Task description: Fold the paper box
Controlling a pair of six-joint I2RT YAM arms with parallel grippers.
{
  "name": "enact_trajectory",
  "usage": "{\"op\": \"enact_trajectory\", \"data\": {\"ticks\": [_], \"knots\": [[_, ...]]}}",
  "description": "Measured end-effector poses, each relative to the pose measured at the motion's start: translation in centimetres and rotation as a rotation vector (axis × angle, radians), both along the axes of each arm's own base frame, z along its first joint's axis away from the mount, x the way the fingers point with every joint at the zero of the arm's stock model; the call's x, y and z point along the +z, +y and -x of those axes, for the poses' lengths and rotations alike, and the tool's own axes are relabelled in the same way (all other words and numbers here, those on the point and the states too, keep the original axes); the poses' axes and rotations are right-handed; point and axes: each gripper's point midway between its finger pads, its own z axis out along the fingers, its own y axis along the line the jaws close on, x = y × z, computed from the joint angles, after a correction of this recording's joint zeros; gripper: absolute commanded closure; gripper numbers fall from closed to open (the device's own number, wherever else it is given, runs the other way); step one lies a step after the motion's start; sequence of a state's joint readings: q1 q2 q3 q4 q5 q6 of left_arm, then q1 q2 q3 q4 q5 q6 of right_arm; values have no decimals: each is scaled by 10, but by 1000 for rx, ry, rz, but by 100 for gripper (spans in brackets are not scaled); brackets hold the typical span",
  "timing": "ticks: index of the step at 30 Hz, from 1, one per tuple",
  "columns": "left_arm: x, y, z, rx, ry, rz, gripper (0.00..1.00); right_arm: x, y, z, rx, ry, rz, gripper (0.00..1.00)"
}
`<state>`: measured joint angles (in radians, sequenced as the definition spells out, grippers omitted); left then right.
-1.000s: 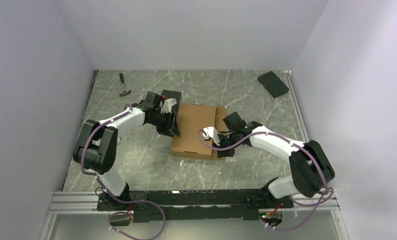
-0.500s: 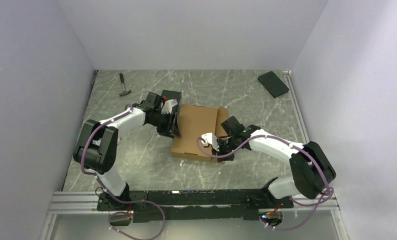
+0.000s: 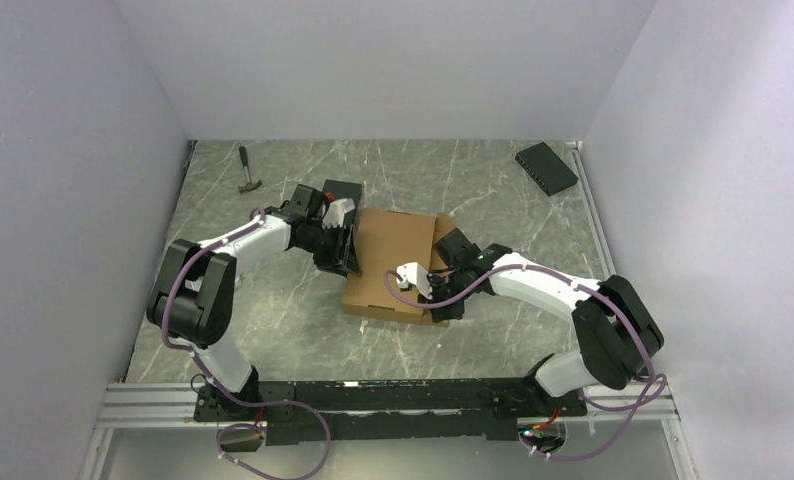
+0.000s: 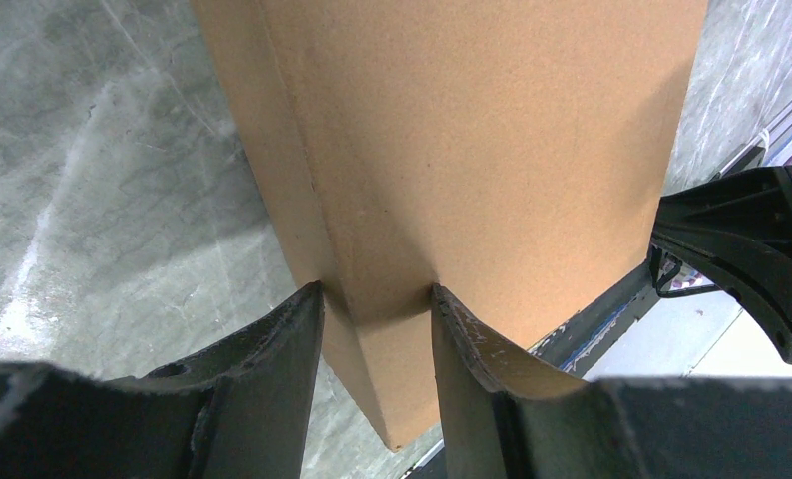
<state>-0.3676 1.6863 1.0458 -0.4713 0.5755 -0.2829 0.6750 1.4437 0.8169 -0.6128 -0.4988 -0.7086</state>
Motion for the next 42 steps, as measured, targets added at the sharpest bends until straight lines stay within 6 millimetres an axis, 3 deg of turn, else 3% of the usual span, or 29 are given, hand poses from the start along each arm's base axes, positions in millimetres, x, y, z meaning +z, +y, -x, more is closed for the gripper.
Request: {"op": "enact_trajectory", "data": {"ticks": [26,33,42], "knots": [[-1,-1,0,-3,6,3,53,10,17,2,8,25,44,100],[-1,-1,0,-3,7,4,48,10,18,3,19,21,40,80],[-2,-2,5,-9,21,-2,28,17,17,-2,33,11,-2,62]]}}
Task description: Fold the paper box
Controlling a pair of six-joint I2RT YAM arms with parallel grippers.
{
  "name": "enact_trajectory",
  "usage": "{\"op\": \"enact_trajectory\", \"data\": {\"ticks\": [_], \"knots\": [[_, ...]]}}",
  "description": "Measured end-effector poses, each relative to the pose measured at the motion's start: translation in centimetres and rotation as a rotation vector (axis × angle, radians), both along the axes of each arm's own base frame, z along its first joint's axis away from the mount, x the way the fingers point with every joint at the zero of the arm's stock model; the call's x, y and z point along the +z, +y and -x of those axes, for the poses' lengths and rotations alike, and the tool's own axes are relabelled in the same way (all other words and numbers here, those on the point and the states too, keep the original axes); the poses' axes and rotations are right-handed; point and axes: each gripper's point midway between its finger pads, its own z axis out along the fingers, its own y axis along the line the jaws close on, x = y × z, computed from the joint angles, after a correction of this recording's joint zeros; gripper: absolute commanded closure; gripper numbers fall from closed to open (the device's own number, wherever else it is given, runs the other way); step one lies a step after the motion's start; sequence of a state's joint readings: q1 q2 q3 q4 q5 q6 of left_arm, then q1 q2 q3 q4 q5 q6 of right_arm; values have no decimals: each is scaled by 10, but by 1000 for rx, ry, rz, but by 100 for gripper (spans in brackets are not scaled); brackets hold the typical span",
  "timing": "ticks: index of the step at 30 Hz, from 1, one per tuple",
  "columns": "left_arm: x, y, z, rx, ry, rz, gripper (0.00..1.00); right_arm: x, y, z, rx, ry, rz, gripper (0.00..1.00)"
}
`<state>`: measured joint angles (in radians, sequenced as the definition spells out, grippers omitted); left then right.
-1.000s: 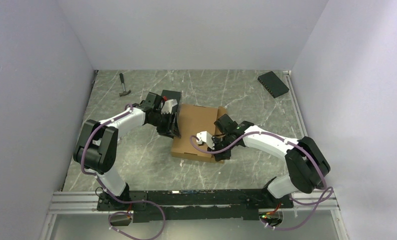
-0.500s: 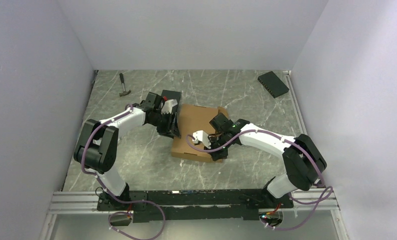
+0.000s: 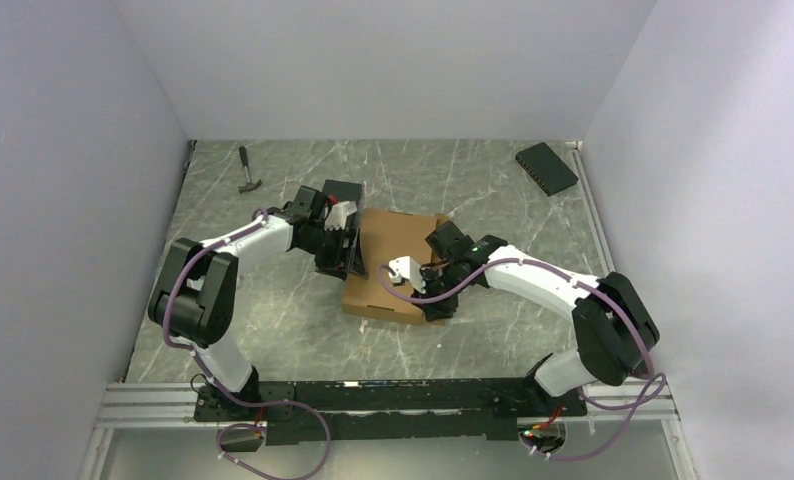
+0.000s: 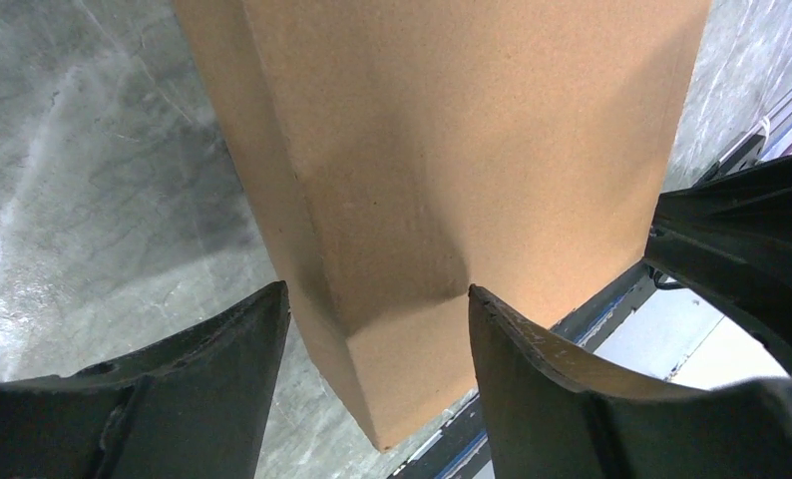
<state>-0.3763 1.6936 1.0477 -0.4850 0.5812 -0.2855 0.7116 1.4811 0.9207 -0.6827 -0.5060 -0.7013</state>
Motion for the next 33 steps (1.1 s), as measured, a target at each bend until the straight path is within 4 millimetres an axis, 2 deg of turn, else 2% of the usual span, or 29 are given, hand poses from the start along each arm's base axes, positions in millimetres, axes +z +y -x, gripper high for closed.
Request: {"op": "enact_trajectory", "data": {"ticks": [5,9,12,15,19,22,28,30,32,33], "knots": [[6,4,-5,18,-17,8,23,10,-6,-5,-12,-7,-38,57],[25,13,-13,50,-77,31,19,22,-13,-7,-19,-6,-84,56],[50,25,-17,86,-158,48,15,34,-19,-10,-39,-5,-131,55],[84,41,-18,147,-294,49,10,50,-24,-17,-84,-25,-192,51],[123,51,2,224,-455,110,4,77,-32,-32,-166,-90,-284,43],[128,55,22,287,-488,171,2,92,-36,-42,-224,-136,-340,41],[92,59,59,453,-324,263,9,106,-43,-66,-367,-163,-404,37],[87,59,67,512,-276,301,16,109,-45,-73,-410,-167,-418,34],[87,59,73,554,-244,341,28,112,-47,-81,-448,-169,-436,34],[89,58,75,572,-234,363,31,113,-48,-85,-466,-163,-446,34]]}}
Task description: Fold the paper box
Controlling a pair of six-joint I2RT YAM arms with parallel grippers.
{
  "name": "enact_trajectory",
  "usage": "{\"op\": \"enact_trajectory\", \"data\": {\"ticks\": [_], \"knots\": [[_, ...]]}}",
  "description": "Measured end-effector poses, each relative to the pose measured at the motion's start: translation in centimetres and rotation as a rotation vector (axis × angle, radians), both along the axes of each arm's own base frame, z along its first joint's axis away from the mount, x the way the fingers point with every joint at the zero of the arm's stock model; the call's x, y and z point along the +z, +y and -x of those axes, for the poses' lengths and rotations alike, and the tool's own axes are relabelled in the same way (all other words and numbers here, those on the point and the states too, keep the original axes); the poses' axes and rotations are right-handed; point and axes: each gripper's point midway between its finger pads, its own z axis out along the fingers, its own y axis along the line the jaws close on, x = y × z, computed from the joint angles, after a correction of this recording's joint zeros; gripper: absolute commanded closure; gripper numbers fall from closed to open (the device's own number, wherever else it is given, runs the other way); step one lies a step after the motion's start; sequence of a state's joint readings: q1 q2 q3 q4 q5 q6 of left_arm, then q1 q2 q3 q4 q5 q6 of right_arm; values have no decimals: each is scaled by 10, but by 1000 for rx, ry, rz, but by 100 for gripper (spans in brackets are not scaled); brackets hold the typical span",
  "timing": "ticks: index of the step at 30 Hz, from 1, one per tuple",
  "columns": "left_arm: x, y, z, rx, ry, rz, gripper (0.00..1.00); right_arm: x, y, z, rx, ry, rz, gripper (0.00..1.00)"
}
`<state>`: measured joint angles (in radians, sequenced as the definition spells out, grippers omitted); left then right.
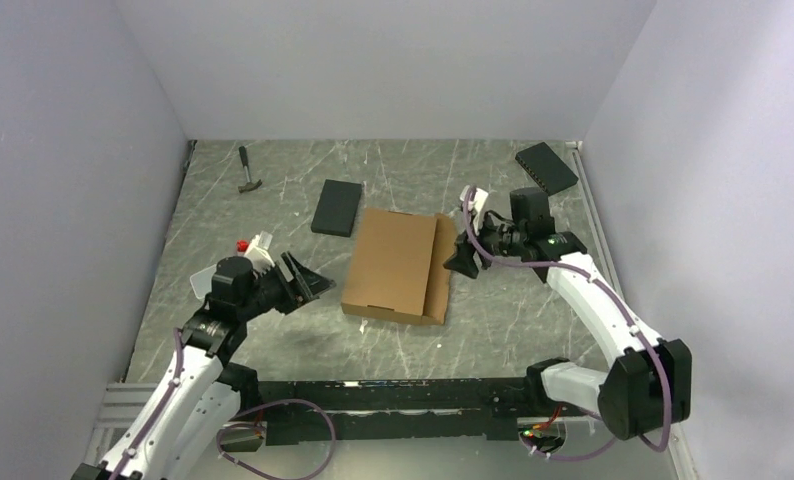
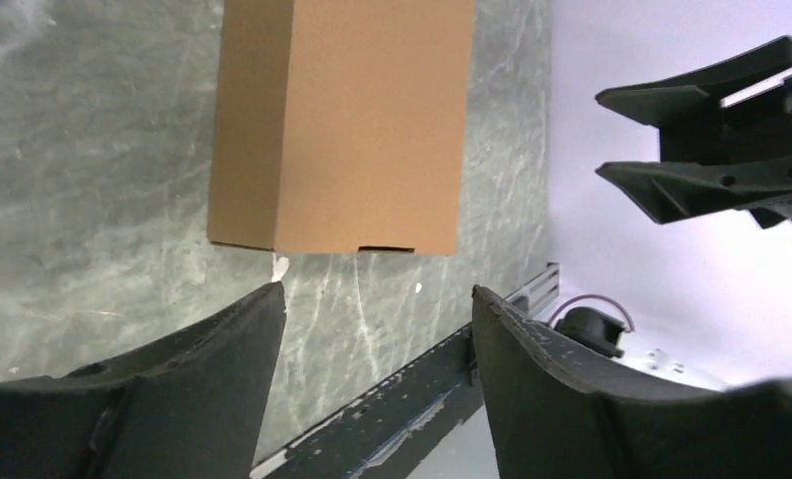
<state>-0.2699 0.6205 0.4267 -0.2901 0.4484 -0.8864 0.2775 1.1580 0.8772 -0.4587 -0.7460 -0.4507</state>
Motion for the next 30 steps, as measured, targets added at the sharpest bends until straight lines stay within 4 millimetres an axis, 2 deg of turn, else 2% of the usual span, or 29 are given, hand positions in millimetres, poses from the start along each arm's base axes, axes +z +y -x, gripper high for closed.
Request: {"op": "enact_trajectory", "data": {"ticks": [3,5,10,14,18,22,26,30], "knots": [[1,-2,4,25,20,55,40,2,-3,-15,-35,52,-40,34],[-2,-5,5,30,37,84,42,4,-4,-31,-57,109,-72,34],[-40,-26,21,-18,158,88,43,17,-2,-102,-124,201,-167,34],[-66,-48,35,-85,227,13,44,5,6,-149,-164,283,-206,34],[-84,-54,38,-87,253,-47,44,-25,13,-182,-194,375,-214,35],[-90,-54,29,-50,245,-68,45,-56,21,-195,-204,445,-200,39],[-100,-54,22,-23,257,-95,49,-79,34,-189,-186,512,-176,46],[-107,-53,15,0,275,-126,51,-89,46,-181,-163,550,-158,55]]}}
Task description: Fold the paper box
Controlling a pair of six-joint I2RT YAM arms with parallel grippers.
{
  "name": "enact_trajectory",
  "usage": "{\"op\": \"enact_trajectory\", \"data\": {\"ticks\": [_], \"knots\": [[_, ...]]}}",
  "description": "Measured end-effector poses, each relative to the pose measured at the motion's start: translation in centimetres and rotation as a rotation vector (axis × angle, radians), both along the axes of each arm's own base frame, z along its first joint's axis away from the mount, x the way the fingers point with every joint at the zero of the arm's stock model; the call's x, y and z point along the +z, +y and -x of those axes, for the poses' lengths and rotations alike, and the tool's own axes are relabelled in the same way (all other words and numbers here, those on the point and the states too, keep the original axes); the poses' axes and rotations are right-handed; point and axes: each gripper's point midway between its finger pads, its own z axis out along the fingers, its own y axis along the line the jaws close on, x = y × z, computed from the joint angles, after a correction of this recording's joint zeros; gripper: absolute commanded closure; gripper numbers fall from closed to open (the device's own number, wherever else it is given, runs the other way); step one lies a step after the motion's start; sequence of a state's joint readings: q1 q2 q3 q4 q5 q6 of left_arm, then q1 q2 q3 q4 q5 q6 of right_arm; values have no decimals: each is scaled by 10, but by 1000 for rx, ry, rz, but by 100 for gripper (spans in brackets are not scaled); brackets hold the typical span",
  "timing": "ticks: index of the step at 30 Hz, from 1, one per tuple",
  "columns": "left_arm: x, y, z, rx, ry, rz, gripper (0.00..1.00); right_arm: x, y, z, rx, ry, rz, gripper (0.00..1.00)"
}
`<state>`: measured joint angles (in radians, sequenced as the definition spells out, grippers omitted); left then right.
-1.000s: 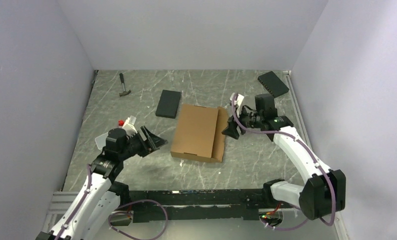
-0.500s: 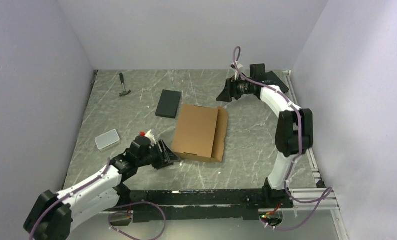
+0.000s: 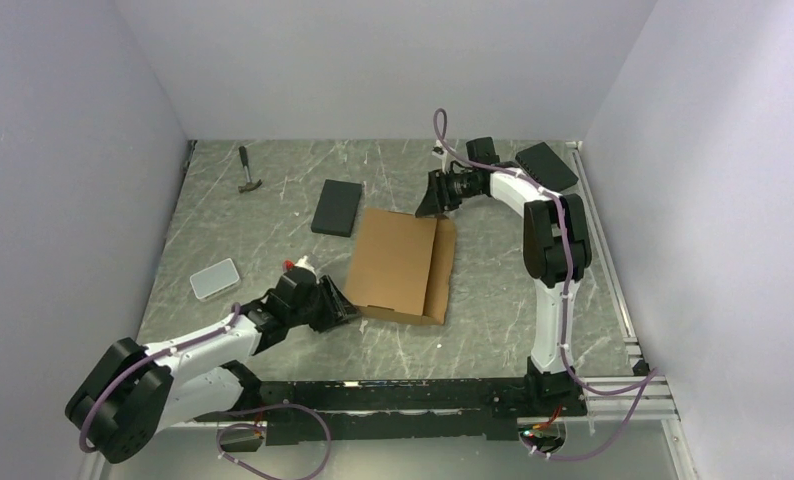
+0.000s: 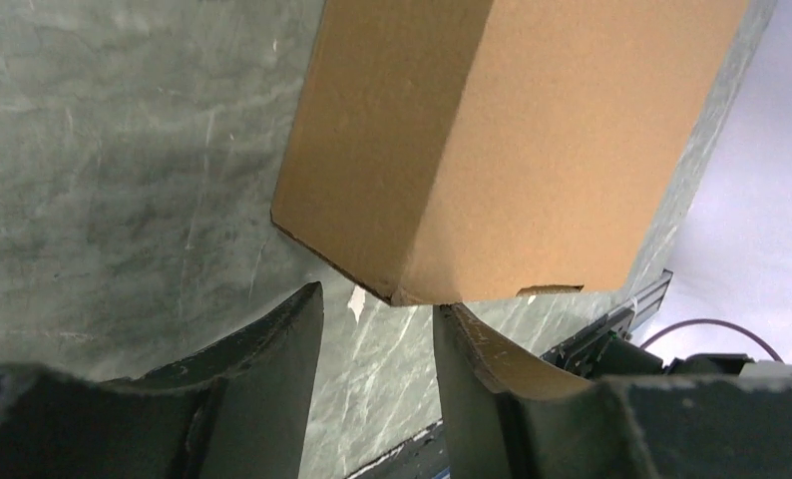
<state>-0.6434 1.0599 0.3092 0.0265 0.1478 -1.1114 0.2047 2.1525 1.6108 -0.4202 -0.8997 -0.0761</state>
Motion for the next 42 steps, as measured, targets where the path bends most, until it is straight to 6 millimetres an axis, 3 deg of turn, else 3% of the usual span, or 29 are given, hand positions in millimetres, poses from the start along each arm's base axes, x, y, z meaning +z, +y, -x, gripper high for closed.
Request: {"op": "enact_trajectory", "data": {"ticks": [5,13,19,24,30,36,42], "knots": [[-1,1,-8,23,-5,-25,53,-3,4,7,18,20,8,61],[-1,7,-17,38,-18,-98,54,-9,-11,19,11,16,37,63],[-4,21,-23,41,-11,-208,53,-13,-35,66,-34,16,124,61],[-2,44,-40,87,1,-335,52,-12,-48,108,-52,28,154,61],[13,66,-69,152,-29,-386,52,-8,-45,144,-2,33,150,59],[20,79,-88,153,-36,-442,50,-9,-37,197,108,39,140,53],[34,85,-103,149,-56,-463,45,7,-35,205,144,-17,128,43]]}}
